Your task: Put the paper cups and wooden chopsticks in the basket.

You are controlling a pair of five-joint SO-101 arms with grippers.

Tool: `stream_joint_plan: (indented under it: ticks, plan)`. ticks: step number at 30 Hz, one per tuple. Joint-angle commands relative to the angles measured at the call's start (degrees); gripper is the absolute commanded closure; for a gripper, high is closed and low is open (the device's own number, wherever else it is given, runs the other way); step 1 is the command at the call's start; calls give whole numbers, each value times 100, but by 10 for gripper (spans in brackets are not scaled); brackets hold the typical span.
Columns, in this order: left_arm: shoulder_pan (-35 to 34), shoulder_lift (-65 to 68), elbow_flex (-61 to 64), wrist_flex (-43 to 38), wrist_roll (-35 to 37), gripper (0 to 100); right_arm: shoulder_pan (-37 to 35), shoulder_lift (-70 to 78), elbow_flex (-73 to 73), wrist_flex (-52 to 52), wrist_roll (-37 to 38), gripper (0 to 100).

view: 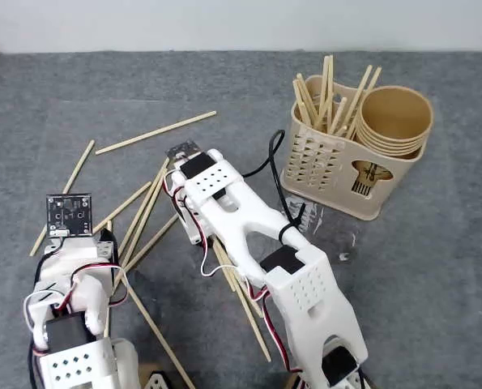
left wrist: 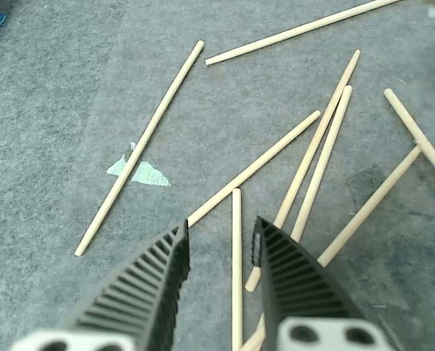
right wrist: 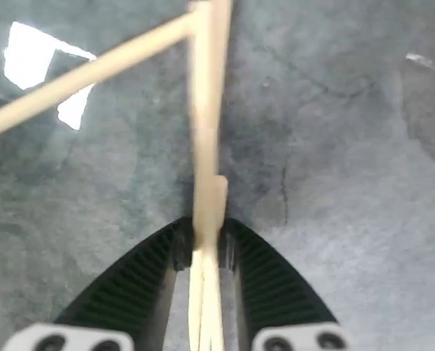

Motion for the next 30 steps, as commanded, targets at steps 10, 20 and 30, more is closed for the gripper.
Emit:
stream_joint_plan:
  ticks: [10, 20, 30]
  plan:
    - [-44, -79, -13, -114, -62, 863, 277, -1015, -35, 541, 800, 990]
    - [-44, -79, -13, -114, -62, 863, 576, -2738, -44, 813, 1433, 991]
    - [-44, -79, 31, -141, -62, 863, 1059, -4312, -510, 752, 1846, 991]
